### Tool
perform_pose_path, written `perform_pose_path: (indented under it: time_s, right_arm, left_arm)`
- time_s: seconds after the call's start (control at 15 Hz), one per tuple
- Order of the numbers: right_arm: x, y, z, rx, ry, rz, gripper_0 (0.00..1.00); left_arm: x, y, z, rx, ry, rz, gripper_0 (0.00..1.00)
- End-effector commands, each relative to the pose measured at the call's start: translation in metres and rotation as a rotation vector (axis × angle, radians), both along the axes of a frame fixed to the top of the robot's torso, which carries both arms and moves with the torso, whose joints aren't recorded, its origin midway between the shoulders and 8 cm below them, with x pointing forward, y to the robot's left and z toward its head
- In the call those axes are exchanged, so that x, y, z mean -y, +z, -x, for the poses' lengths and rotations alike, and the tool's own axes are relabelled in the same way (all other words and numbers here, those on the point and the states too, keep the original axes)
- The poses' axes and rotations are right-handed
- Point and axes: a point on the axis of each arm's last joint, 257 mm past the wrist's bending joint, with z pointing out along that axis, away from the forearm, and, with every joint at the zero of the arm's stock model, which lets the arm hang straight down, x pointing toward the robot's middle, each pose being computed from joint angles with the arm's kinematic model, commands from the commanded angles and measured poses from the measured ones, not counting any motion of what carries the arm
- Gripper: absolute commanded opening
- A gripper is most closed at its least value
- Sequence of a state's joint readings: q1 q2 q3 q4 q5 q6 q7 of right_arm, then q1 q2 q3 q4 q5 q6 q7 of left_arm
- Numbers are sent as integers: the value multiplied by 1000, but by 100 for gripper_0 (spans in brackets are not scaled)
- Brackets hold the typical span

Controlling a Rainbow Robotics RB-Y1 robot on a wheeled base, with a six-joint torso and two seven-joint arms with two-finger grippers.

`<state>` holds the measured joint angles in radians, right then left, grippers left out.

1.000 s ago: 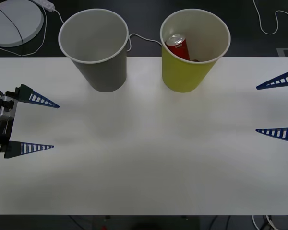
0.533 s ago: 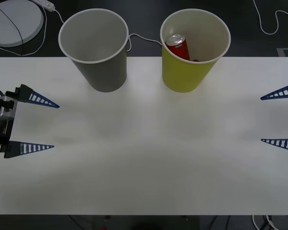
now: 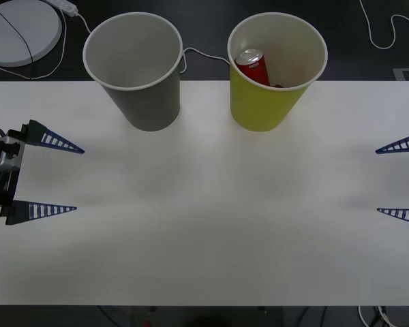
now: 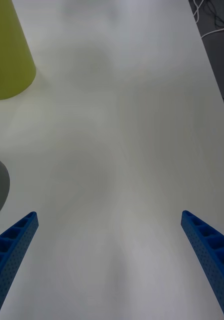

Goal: Put the can into the green bin and the plastic bottle into the gray bin

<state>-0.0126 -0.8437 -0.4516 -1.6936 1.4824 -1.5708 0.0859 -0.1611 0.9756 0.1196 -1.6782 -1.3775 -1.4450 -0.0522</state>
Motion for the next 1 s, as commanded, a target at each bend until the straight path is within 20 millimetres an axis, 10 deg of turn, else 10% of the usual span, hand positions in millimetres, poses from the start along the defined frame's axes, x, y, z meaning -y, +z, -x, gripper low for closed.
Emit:
perform_pose_path:
  time_s: [0.07, 1.0]
  right_arm:
    - [-4, -5, 12, -11, 18, -14, 100]
    - [-27, -1, 15, 33, 52, -28, 100]
  left_arm:
    - [0, 0, 0, 0, 0, 0, 100]
    - [0, 0, 0, 0, 0, 0, 100]
